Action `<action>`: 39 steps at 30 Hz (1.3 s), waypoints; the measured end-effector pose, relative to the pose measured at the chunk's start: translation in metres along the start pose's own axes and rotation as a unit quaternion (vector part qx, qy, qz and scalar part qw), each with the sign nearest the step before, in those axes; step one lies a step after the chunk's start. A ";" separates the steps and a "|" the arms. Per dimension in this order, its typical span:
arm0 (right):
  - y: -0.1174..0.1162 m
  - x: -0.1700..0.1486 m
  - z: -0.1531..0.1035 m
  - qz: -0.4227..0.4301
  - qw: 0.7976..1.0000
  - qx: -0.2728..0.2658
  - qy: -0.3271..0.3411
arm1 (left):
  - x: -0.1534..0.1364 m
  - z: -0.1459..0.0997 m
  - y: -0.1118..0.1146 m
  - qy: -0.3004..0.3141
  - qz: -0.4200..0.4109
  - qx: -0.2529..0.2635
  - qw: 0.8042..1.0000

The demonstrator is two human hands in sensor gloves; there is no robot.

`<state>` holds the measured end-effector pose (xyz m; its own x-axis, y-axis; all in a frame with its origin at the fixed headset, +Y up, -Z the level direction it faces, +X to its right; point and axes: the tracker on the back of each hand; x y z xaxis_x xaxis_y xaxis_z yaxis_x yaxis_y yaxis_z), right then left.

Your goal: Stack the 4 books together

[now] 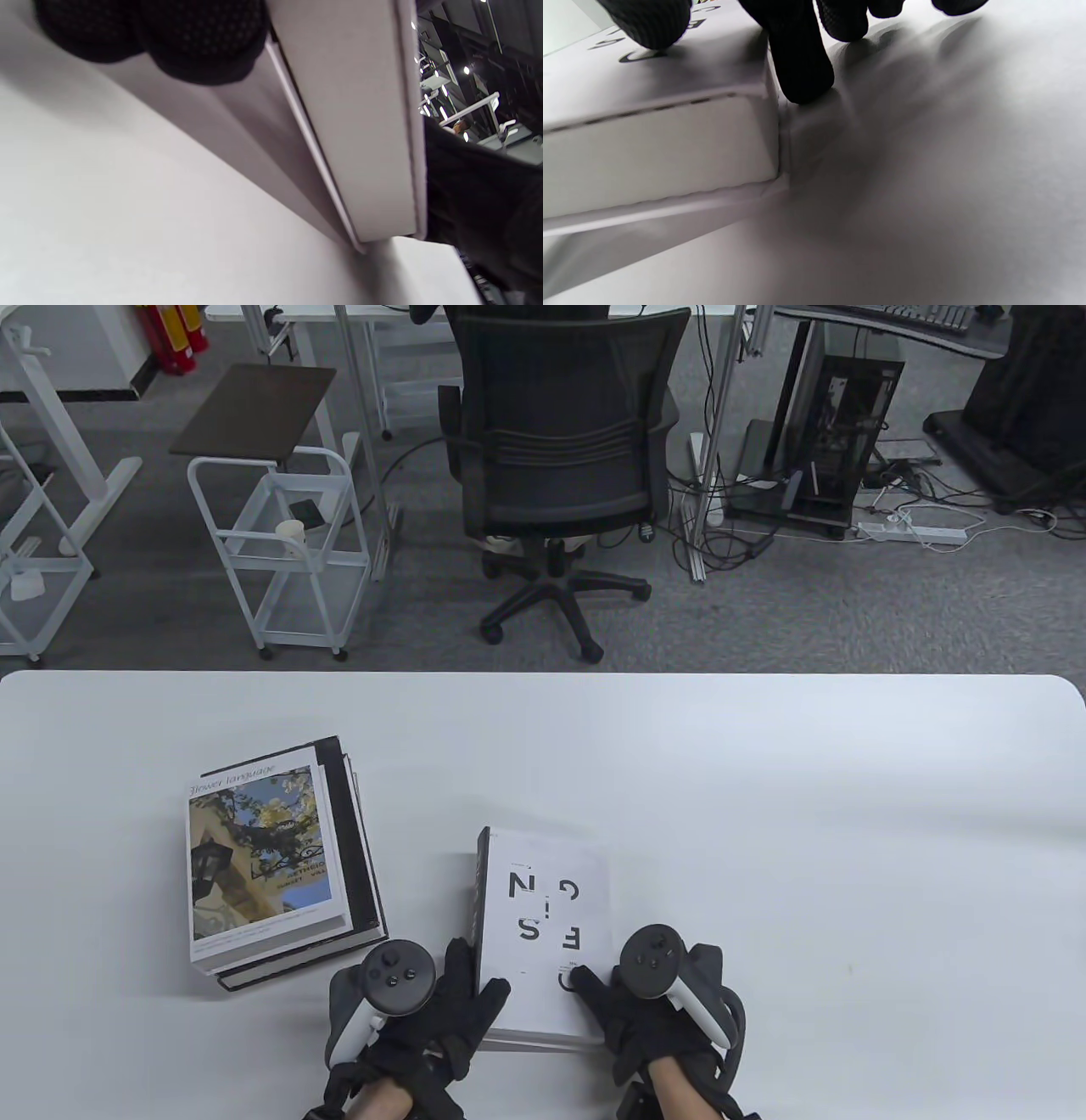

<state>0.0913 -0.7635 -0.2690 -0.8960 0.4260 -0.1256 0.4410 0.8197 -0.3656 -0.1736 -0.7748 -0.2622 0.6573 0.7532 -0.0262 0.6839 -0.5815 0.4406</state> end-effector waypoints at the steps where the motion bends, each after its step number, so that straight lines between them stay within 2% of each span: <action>1: 0.000 0.000 0.000 -0.003 1.000 0.000 0.000 | -0.001 0.000 0.000 0.000 -0.013 -0.002 1.000; 4: 0.000 0.000 0.000 0.001 1.000 0.001 0.000 | -0.002 0.001 0.000 -0.001 -0.037 -0.001 0.999; 9: 0.000 0.000 0.000 0.000 1.000 -0.001 -0.002 | -0.001 0.000 -0.002 -0.010 -0.030 -0.001 1.000; 15: 0.009 0.002 -0.005 -0.006 1.000 -0.027 0.005 | 0.004 -0.005 -0.016 -0.024 -0.029 0.010 0.999; 18: 0.014 -0.001 -0.006 0.014 0.999 -0.038 0.005 | 0.008 -0.010 -0.027 -0.025 -0.001 0.014 1.000; 23: 0.018 -0.001 -0.009 0.023 0.999 -0.045 0.012 | 0.017 -0.025 -0.058 -0.026 0.039 0.025 0.999; 26: 0.017 0.000 -0.008 0.024 0.999 -0.044 0.016 | 0.021 -0.039 -0.085 -0.026 0.041 0.046 0.998; 32: 0.017 0.001 -0.008 0.031 0.999 -0.038 0.019 | 0.014 -0.061 -0.135 -0.033 -0.015 0.106 0.994; 39: 0.018 0.007 -0.011 0.016 0.998 -0.051 0.033 | -0.007 -0.087 -0.186 -0.038 -0.071 0.185 0.979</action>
<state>0.0937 -0.7413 -0.2665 -0.8773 0.4742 -0.0738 0.4755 0.8382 -0.2670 -0.3333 -0.6451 -0.2659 0.5599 0.8173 -0.1366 0.8284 -0.5555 0.0719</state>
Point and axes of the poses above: the tracker on the back of each hand, its own x axis roughly to the thumb side, its own z axis roughly from the wrist to the fingertips, y = z × x, and after that the axes turned 1 degree about y, right-handed
